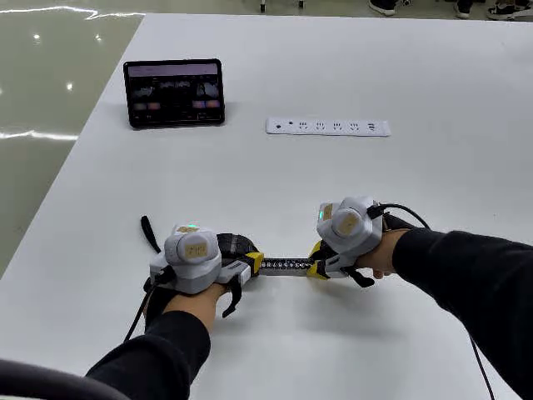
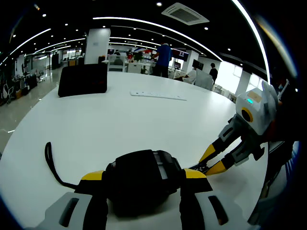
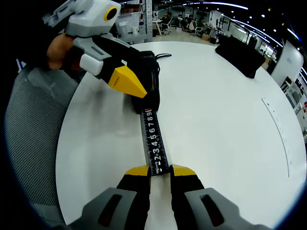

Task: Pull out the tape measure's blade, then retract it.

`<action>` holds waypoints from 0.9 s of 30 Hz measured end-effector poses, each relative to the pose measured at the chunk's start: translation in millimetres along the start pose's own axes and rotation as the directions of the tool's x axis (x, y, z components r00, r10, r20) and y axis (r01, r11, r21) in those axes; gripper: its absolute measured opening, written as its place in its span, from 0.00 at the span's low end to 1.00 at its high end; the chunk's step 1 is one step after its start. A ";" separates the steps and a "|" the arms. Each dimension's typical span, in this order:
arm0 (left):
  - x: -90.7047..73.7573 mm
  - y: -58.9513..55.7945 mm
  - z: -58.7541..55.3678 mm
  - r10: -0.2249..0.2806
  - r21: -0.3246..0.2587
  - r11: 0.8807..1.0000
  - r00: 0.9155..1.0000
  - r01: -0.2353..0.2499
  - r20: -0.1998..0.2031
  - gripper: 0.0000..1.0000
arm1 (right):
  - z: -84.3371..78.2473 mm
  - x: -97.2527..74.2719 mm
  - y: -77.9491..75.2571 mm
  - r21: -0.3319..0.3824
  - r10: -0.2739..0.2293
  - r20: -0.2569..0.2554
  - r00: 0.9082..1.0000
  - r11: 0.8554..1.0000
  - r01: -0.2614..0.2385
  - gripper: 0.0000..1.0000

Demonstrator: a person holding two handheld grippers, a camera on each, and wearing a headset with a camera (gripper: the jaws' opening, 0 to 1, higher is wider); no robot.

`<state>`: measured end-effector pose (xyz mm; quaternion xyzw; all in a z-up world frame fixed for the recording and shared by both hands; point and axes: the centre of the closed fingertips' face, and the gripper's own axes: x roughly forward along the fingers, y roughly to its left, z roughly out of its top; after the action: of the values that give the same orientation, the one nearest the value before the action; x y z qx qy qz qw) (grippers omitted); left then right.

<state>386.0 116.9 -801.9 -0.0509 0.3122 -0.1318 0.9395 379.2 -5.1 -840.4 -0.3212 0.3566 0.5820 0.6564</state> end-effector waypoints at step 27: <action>0.3 -0.7 0.5 -0.003 -0.003 1.000 1.000 0.003 -0.002 0.56 | 12.8 9.1 2.1 -0.004 0.010 0.035 0.999 1.000 -0.010 0.11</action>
<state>386.4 116.2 -801.5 -0.0524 0.3135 -0.1328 0.9388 379.0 10.8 -841.2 -0.3101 0.3456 0.5915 0.6591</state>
